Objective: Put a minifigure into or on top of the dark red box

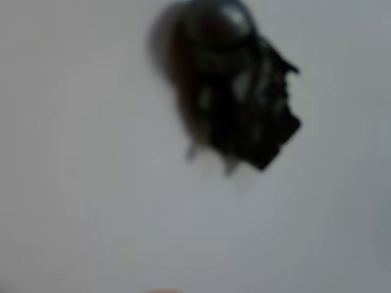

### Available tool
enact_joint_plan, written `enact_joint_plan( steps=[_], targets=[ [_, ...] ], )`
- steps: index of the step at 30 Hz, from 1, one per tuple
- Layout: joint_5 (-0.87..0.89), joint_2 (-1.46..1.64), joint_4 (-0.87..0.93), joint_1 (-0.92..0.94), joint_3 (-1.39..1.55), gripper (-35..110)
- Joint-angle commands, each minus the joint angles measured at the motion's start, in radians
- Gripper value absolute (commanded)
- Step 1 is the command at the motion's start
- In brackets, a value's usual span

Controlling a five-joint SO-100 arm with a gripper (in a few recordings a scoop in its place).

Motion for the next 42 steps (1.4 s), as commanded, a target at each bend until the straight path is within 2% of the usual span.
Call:
enact_joint_plan(
  steps=[1,26,29,32,36,38,42],
  targets=[
    [0.009,0.015,-0.009,-0.011,-0.006,0],
    [0.028,0.015,-0.009,-0.002,-0.006,0],
    [0.14,0.015,-0.026,0.035,0.002,0],
    [0.255,0.015,-0.12,0.074,-0.008,0],
    [0.502,0.012,-0.069,0.176,-0.132,0],
    [0.698,0.002,0.005,0.256,-0.192,0],
    [0.933,-0.101,0.127,0.334,-0.324,0]
  ],
)
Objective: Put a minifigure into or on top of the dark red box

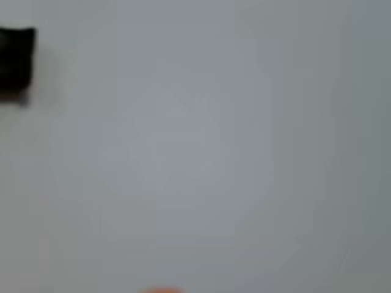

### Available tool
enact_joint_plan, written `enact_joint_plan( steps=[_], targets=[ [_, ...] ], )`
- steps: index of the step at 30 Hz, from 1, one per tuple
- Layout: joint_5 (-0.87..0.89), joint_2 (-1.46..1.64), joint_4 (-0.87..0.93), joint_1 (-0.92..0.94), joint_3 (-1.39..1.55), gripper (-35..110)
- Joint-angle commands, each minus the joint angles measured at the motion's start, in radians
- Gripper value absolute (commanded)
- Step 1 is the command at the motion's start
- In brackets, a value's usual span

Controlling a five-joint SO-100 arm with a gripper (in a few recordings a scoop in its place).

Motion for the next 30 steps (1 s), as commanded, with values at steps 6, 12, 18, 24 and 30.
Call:
enact_joint_plan(
  steps=[6,12,18,24,30],
  targets=[
    [0.272,-0.238,0.091,0.005,-0.261,0],
    [0.265,-0.249,0.029,-0.215,-0.147,0],
    [0.568,-0.152,0.044,-0.247,-0.008,4],
    [0.838,-0.118,0.023,-0.184,0.008,9],
    [1.212,-0.321,0.058,-0.173,-0.109,15]
  ],
)
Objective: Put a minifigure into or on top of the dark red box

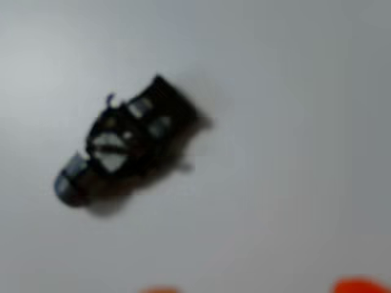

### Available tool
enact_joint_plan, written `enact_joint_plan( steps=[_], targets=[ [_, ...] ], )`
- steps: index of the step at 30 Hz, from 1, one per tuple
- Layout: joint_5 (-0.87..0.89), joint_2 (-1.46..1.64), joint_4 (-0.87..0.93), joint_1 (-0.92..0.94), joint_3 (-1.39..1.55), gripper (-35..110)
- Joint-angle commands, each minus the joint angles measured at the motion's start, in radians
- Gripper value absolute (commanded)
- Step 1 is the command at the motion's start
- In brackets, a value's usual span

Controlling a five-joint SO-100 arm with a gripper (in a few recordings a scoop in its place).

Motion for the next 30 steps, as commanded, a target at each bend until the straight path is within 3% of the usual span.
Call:
enact_joint_plan(
  steps=[1,7,14,30],
  targets=[
    [0.218,-0.133,0.04,-0.003,-0.123,15],
    [0.503,-0.466,0.106,-0.012,-0.328,21],
    [0.776,-0.634,0.012,-0.083,-0.348,21],
    [1.121,-0.85,-0.083,-0.216,-0.423,22]
  ],
)
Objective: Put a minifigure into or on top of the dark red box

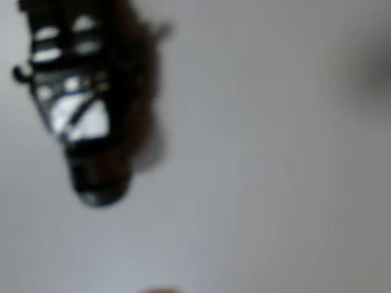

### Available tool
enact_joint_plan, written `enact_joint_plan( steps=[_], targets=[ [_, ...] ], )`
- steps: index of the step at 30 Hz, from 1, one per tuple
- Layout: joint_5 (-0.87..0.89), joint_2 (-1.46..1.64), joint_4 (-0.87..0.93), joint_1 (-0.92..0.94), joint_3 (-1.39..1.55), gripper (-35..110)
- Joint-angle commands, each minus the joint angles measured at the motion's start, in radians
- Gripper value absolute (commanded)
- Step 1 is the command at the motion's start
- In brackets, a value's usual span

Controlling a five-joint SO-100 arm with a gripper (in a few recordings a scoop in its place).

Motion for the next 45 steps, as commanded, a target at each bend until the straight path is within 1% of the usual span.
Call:
enact_joint_plan(
  steps=[1,7,20,26,36,42,45],
  targets=[
    [0.072,-0.011,-0.02,-0.051,-0.049,22],
    [-0.025,-0.115,-0.086,-0.02,-0.067,22],
    [0.049,-0.276,-0.118,-0.109,-0.189,22],
    [-0.031,-0.357,-0.141,-0.083,-0.239,22],
    [-0.13,-0.367,-0.215,-0.04,-0.19,22],
    [-0.11,-0.339,-0.313,-0.046,-0.095,22],
    [-0.097,-0.333,-0.334,-0.051,-0.071,22]
  ],
)
